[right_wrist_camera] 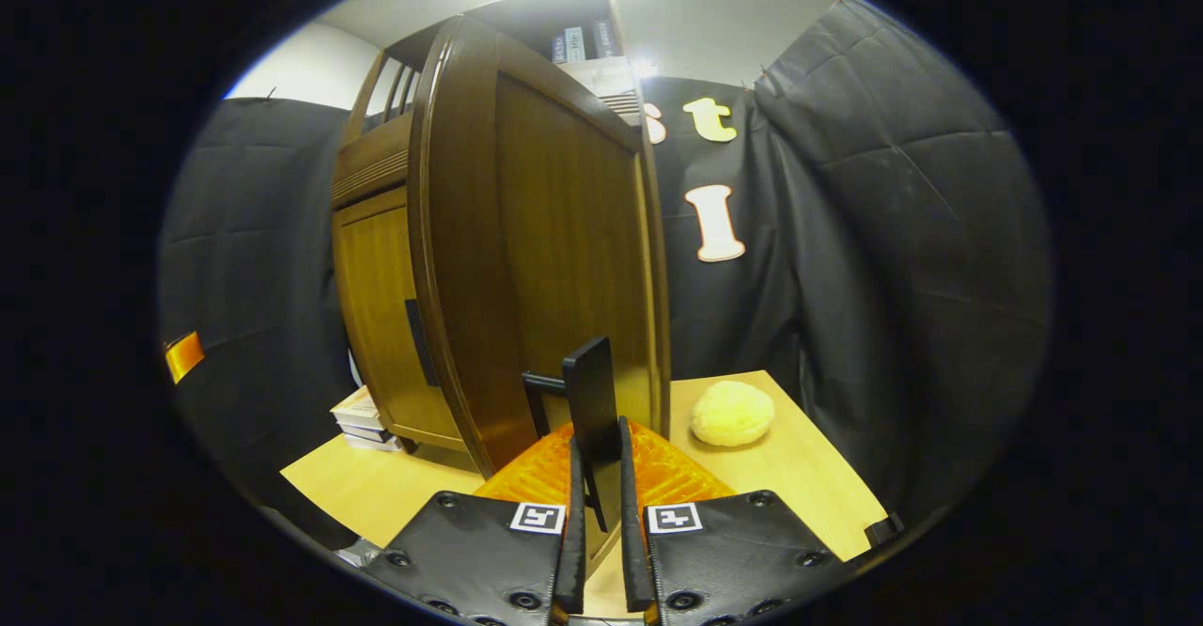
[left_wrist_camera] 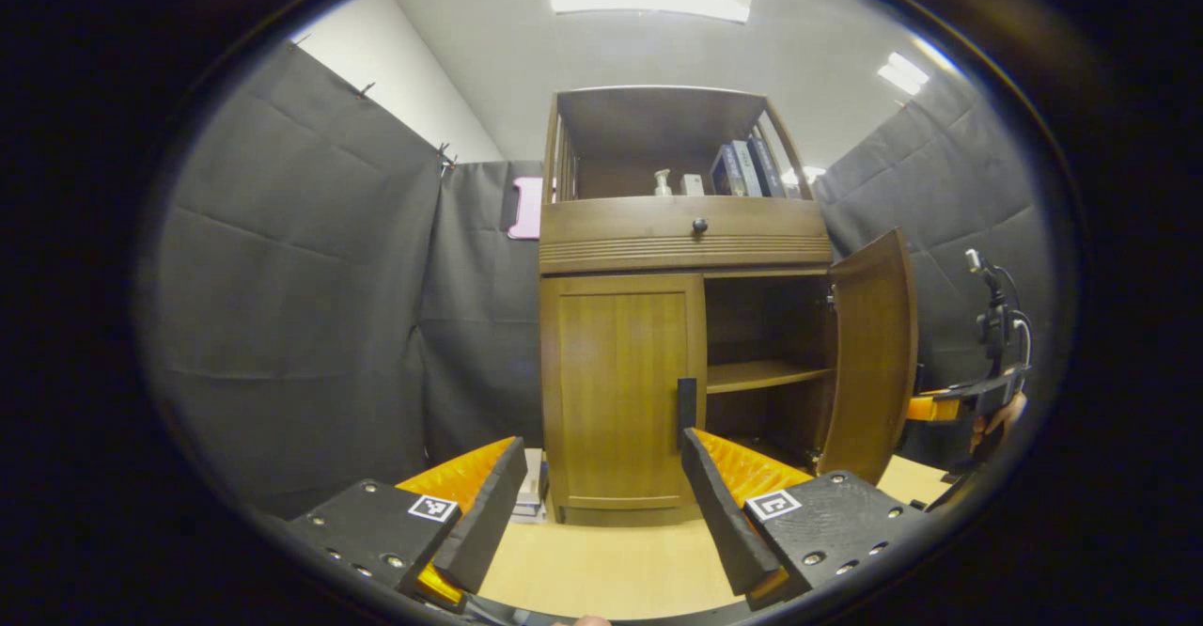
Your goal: Open the right door of the double-door shoe cabinet with the right hand, and open the left door with the left hand.
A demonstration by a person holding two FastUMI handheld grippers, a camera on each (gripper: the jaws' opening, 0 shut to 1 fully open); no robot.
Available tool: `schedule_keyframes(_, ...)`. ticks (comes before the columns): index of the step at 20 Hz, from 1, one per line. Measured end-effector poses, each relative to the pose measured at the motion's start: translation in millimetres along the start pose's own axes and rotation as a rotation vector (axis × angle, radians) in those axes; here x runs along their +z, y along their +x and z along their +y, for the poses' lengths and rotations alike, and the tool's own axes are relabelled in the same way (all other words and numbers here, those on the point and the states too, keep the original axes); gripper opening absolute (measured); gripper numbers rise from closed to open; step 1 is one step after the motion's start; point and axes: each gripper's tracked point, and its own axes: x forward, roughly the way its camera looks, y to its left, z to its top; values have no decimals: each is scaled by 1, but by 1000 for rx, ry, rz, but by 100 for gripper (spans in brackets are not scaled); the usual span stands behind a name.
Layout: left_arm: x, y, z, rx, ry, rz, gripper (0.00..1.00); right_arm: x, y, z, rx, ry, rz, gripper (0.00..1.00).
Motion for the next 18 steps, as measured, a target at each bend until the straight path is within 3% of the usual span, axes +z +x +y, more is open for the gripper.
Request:
schedule_keyframes(5, 0, 5, -5, -10, 15, -4, 96, 0, -8, -33, -83, 20, -11, 15)
schedule_keyframes(6, 0, 7, -7, -16, 18, -4, 96, 0, -10, -37, -94, 13, -12, 11)
schedule_keyframes(7, 0, 10, -9, -22, 21, -3, 96, 2, -14, -39, -97, 8, -22, 1)
schedule_keyframes(8, -1, 15, -11, -27, 21, 0, 96, 7, -19, -42, -106, 1, -38, 21)
schedule_keyframes(10, -2, 25, -18, -41, 20, 1, 96, 12, -30, -55, -148, -24, -59, 1)
schedule_keyframes(11, -2, 31, -22, -50, 20, 0, 96, 14, -36, -56, -157, -26, -66, 19)
schedule_keyframes(13, 1, 45, -33, -73, 22, -8, 96, 19, -52, -69, -200, -25, -85, 15)
schedule_keyframes(14, 3, 53, -38, -84, 23, -17, 96, 21, -60, -80, -231, -21, -95, 24)
schedule_keyframes(15, 6, 61, -44, -95, 23, -30, 96, 24, -69, -76, -214, 4, -107, 21)
schedule_keyframes(17, 6, 77, -52, -114, 26, -41, 96, 29, -86, -77, -230, 32, -129, 26)
schedule_keyframes(18, 4, 88, -58, -125, 26, -41, 96, 30, -97, -79, -236, 37, -138, 44)
